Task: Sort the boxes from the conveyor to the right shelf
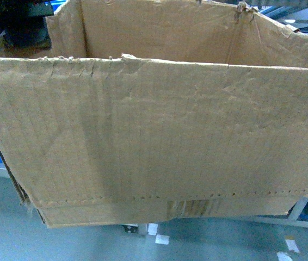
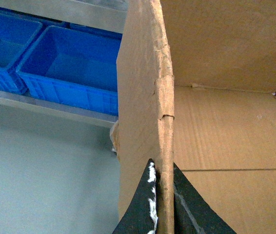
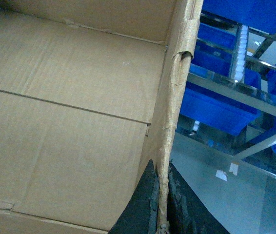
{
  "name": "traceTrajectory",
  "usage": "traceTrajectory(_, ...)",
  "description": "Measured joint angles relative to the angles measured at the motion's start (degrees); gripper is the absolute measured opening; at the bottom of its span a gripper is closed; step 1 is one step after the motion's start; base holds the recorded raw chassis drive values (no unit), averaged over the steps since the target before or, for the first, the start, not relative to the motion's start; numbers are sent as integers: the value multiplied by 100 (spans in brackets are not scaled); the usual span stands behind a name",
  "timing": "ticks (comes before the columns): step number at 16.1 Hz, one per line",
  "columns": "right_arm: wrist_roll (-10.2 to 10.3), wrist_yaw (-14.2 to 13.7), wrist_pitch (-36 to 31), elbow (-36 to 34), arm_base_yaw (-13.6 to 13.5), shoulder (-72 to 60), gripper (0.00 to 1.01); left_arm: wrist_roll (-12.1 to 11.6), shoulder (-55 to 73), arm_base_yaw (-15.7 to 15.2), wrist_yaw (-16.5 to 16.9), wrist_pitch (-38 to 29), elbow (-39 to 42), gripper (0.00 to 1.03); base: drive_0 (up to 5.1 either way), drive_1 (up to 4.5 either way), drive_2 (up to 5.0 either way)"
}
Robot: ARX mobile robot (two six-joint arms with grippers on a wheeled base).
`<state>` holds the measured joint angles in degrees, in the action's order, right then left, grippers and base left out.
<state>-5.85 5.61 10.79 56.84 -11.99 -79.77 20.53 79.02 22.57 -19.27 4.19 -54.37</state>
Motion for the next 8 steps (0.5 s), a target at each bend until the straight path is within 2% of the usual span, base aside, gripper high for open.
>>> traceTrajectory(5, -2, -4, 4, 0, 22, -2, 2, 0, 2, 20, -2, 7, 0, 2, 491, -250, -250)
traceTrajectory(8, -2, 0, 2, 0, 0, -2, 2, 0, 2, 4, -2, 4, 0, 2, -189, -189, -189)
